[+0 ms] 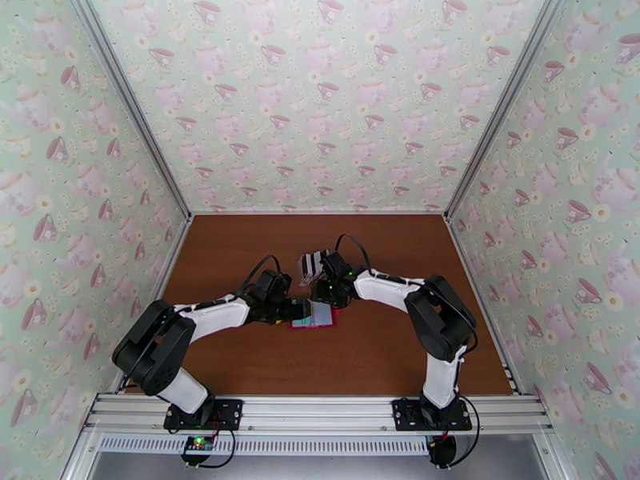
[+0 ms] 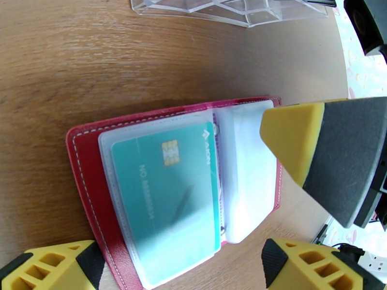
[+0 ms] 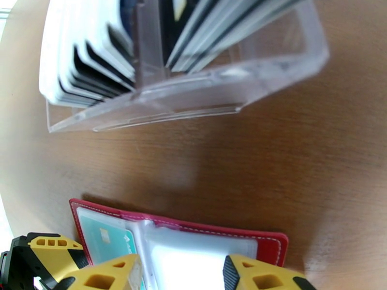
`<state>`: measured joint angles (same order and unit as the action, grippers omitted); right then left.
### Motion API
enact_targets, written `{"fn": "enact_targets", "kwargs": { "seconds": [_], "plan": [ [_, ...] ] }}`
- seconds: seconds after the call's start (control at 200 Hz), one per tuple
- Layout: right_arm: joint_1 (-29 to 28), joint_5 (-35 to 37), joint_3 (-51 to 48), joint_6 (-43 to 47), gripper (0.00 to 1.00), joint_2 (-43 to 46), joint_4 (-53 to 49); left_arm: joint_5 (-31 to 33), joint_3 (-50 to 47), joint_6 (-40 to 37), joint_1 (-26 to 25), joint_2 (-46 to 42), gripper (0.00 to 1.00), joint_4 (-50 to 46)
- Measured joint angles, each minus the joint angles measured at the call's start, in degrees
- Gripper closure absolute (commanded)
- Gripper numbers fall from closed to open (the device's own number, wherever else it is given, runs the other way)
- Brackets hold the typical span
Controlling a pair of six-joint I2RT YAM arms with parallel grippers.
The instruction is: Put the credit cards into the card holder
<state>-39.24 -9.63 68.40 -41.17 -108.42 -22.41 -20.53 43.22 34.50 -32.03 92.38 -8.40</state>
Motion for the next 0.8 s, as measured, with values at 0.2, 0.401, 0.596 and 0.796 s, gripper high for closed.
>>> {"fn": "enact_targets", "kwargs": {
  "seconds": [0.2, 0.401, 0.596, 0.796],
  "plan": [
    [0.0, -1.11, -1.42, -1.07, 0.5, 0.0, 2.14, -0.07, 0.0, 0.0, 0.0, 0.04, 0.05, 0.09],
    [-0.17, -2.71, -2.14, -2.34, 0.5, 0.0, 4.24, -0.02, 0.0, 0.04, 0.0, 0.02, 0.05, 0.09],
    [-0.44, -4.7, -2.84, -3.76, 0.5, 0.0, 6.21, 0.02, 0.02, 0.04, -0.07, 0.09, 0.05, 0.09],
    [-0.44, -7.41, -4.46, -5.88, 0.5, 0.0, 9.81, 0.48, 0.04, 0.04, -0.42, 0.42, 0.05, 0.11]
  ]
}}
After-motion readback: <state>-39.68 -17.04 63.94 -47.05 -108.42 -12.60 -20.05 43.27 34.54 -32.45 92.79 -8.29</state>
